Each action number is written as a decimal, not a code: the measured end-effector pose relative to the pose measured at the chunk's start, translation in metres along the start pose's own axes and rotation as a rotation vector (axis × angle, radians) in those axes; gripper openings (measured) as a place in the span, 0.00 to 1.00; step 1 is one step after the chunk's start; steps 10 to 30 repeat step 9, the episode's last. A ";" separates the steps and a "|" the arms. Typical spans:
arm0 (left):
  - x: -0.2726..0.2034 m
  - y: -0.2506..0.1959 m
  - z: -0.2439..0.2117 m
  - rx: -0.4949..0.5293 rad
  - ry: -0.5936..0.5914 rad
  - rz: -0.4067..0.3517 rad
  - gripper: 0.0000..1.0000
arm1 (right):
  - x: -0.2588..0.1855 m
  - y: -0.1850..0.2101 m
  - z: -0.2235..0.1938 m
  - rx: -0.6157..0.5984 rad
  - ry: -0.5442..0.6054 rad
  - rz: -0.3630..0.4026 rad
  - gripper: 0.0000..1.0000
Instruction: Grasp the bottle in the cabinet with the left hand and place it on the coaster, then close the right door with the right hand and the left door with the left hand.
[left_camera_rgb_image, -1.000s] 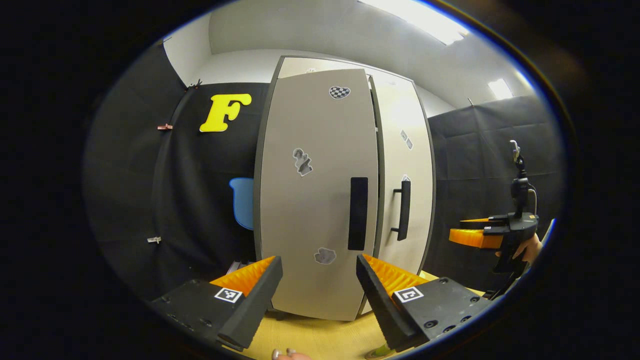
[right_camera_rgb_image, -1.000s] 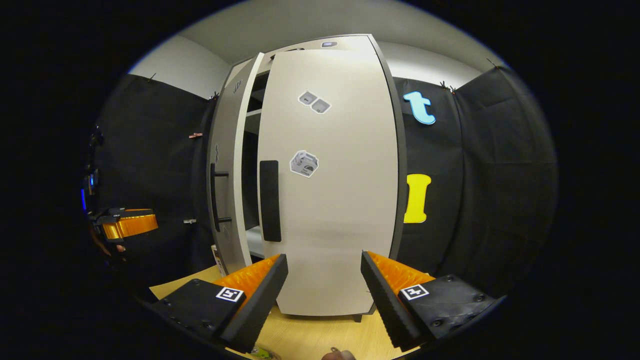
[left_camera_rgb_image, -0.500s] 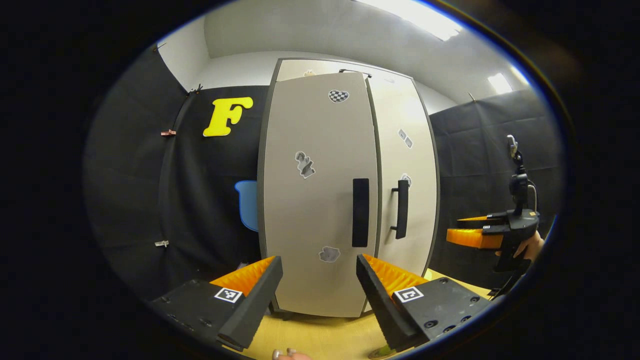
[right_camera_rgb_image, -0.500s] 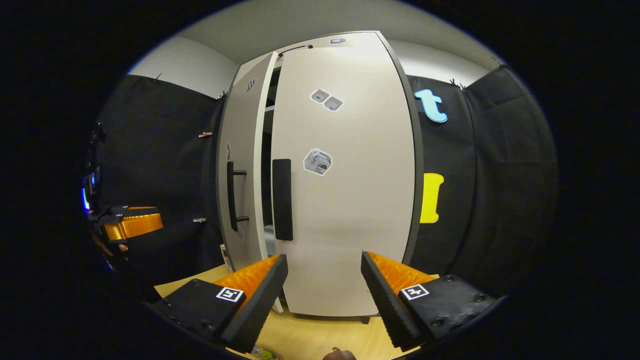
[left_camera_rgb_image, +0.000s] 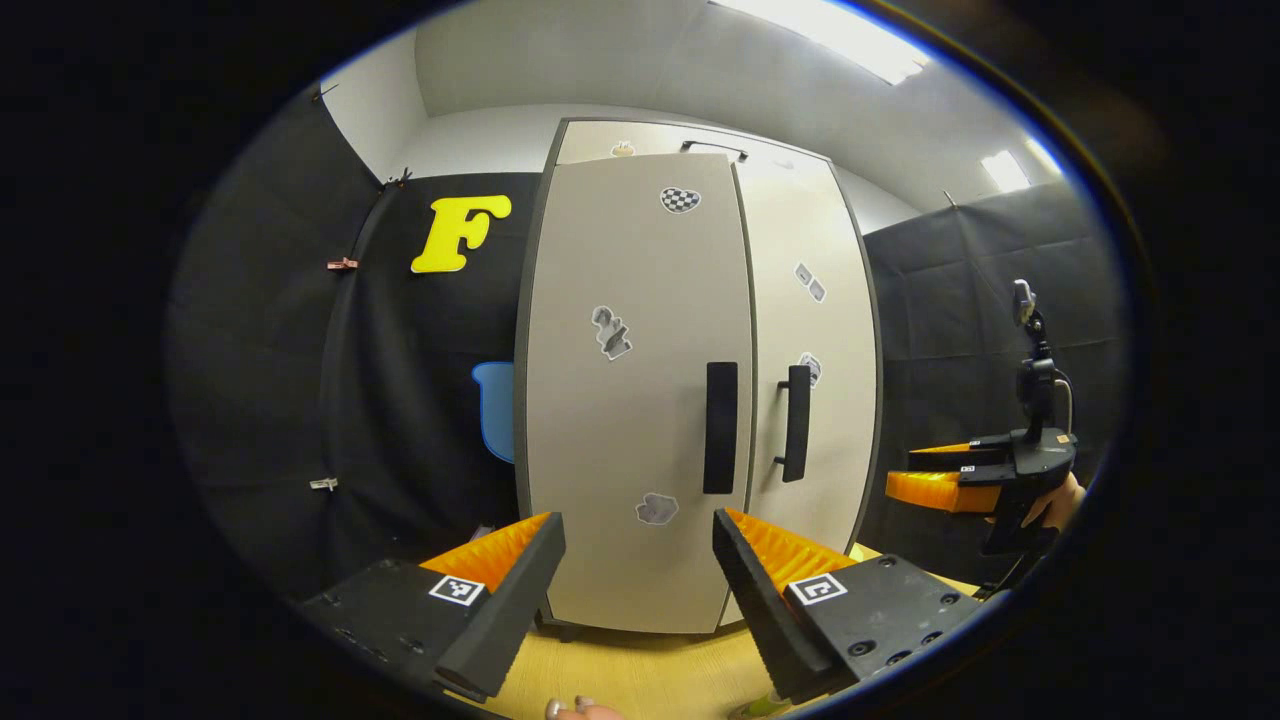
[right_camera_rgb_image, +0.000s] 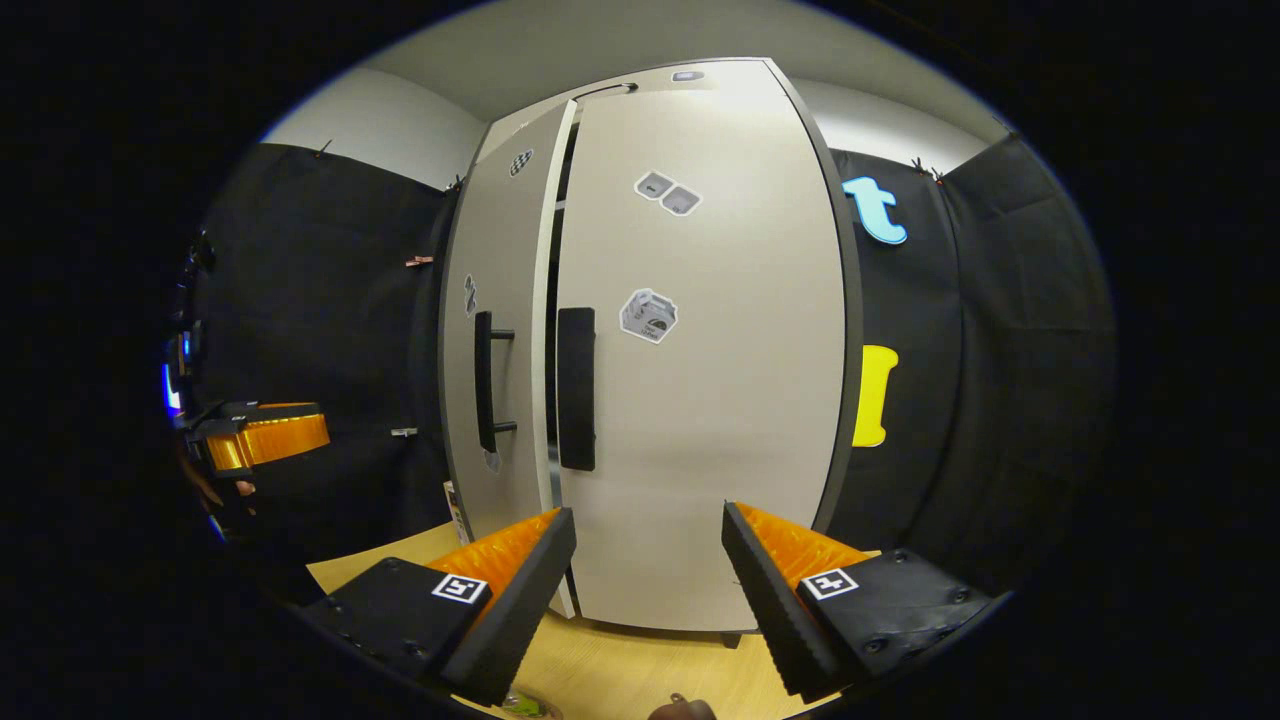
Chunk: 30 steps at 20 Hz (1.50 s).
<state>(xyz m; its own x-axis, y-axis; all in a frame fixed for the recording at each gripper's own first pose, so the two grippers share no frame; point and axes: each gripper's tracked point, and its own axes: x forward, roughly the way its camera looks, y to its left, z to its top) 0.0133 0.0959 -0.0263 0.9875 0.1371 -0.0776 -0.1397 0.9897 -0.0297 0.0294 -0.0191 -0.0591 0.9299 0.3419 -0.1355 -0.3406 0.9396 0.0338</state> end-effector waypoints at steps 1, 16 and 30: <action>0.002 0.000 0.001 -0.002 -0.002 -0.002 0.95 | 0.000 0.000 0.001 0.005 -0.004 0.003 0.98; 0.004 -0.002 0.002 0.001 -0.004 0.000 0.95 | 0.002 -0.004 0.001 0.015 -0.009 -0.007 0.98; 0.004 -0.002 0.002 0.001 -0.004 0.000 0.95 | 0.002 -0.004 0.001 0.015 -0.009 -0.007 0.98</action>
